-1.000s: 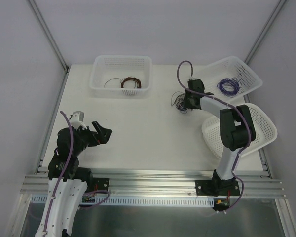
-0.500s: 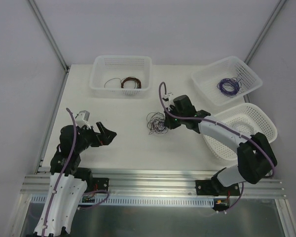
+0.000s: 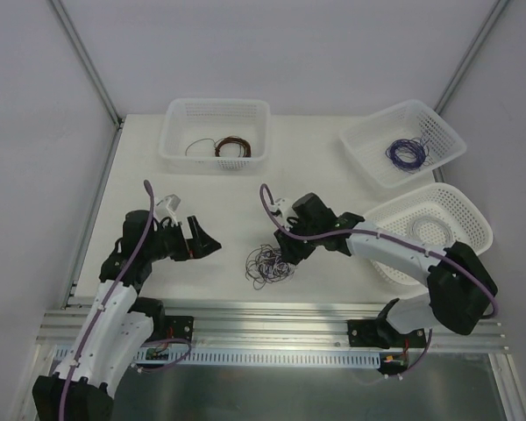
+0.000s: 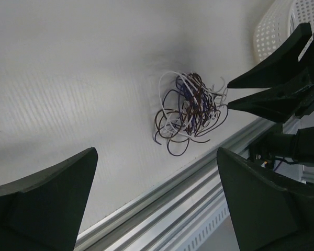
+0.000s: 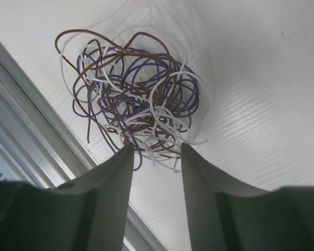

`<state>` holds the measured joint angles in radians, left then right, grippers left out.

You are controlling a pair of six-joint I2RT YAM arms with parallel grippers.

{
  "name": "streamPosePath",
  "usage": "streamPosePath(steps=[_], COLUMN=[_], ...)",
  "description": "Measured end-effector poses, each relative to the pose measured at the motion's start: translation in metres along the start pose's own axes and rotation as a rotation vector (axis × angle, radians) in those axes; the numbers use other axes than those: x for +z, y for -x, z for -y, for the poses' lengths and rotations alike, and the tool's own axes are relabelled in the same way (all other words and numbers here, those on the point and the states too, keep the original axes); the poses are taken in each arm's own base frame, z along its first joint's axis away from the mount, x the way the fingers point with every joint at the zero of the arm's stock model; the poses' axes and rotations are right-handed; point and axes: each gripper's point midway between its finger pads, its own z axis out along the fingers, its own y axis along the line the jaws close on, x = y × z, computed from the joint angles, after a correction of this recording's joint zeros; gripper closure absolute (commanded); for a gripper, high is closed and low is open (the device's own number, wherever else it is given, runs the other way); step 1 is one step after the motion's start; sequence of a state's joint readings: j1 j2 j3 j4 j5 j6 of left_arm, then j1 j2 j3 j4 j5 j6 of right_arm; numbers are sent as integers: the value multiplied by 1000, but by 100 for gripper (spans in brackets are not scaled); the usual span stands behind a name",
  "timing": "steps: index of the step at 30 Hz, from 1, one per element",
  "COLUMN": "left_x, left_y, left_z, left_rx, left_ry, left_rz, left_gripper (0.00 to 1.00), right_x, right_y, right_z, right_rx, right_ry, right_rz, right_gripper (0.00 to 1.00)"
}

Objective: Untangle the cables

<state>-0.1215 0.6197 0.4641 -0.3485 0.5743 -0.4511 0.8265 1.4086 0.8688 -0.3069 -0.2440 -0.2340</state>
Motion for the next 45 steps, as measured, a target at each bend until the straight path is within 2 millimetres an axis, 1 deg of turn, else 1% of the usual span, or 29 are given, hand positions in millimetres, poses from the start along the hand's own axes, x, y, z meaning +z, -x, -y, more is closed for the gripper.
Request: streamPosePath(steps=[2,3,4,5,9,10,13,15,18,21,22,23,25,26,28,29,31,32,33,36,38,41,44,45], left_x=[5,8,11,13,24,27,39,48,63,77,80,84,91,94,100,103,107,109,110,114,115,115,109,106], left_y=[-8,-14,-20,-23,-37,-38,-44,-49,-54,-56,-56,-57,-62,-65,-71,-75,-80,-83,-84,-87,-87,-85,-79,-75], left_z=[4,7,11,12,23,24,24,25,32,39,40,41,43,44,44,42,38,35,33,27,28,35,46,50], left_rx=[-4,-3,-2,4,13,10,7,19,53,98,112,130,162,177,204,216,234,240,246,263,285,317,338,342], left_ry=[-14,-20,-30,-27,-31,-27,-5,15,32,37,39,39,38,36,40,47,64,72,81,104,107,94,66,53], left_rz=[-45,-73,-100,-112,-165,-171,-205,-241,-291,-329,-337,-347,-375,-390,-418,-431,-453,-461,-465,-473,-469,-454,-421,-404], left_gripper=[1,1,1,2,10,11,16,18,19,27,29,35,41,46,51,58,64,72,77,100,100,100,100,100], right_x=[-2,-5,-9,-14,-46,-53,-69,-71,-68,-65,-65,-64,-61,-59,-54,-51,-43,-39,-35,-26,-21,-9,5,11], right_y=[0,2,5,7,15,18,20,13,-1,-11,-12,-12,-11,-11,-10,-9,-9,-9,-9,-7,-4,-3,-6,-9], right_z=[-1,-3,-4,-5,-8,-8,-3,2,10,16,16,17,17,16,15,14,13,13,12,10,10,11,11,10], right_rx=[14,16,27,36,93,110,181,234,310,379,395,419,449,463,487,496,511,516,521,535,548,567,580,583], right_ry=[0,1,-2,-11,-64,-79,-136,-171,-211,-237,-239,-237,-230,-225,-212,-207,-196,-193,-188,-178,-171,-168,-166,-163], right_rz=[4,15,31,51,174,212,302,331,348,366,375,390,408,417,429,430,432,428,427,426,436,429,401,385], right_gripper=[48,42,39,33,18,12,7,6,5,6,5,5,5,6,5,5,5,5,6,6,7,9,16,21])
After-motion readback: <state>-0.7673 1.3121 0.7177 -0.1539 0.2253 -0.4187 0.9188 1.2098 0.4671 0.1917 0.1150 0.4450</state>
